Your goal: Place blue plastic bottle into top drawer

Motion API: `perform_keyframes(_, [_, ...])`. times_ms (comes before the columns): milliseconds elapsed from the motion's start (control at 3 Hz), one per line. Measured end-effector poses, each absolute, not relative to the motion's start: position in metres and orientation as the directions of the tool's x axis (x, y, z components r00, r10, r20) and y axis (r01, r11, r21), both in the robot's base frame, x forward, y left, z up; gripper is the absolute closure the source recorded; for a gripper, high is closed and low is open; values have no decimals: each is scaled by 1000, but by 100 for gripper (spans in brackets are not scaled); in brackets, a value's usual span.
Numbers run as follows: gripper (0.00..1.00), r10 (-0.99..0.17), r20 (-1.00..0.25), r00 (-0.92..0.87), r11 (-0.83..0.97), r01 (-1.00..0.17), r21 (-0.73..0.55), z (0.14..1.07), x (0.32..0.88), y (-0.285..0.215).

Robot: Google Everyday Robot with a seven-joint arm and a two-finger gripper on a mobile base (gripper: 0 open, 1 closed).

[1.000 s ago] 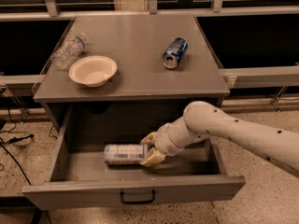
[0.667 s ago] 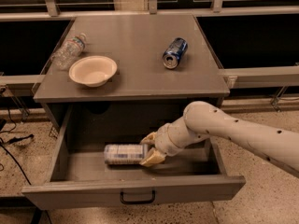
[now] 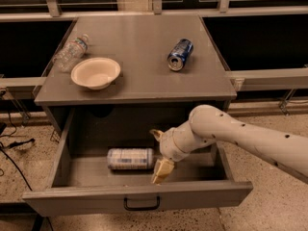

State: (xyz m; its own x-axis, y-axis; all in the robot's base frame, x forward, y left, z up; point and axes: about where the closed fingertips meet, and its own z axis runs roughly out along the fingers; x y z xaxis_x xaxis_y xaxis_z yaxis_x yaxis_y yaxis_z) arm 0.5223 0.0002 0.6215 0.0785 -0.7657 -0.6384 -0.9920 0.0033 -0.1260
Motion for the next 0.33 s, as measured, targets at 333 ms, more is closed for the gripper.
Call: perform_keyframes(333, [0,-766,-638,79,3,-992,-126,621,522,0])
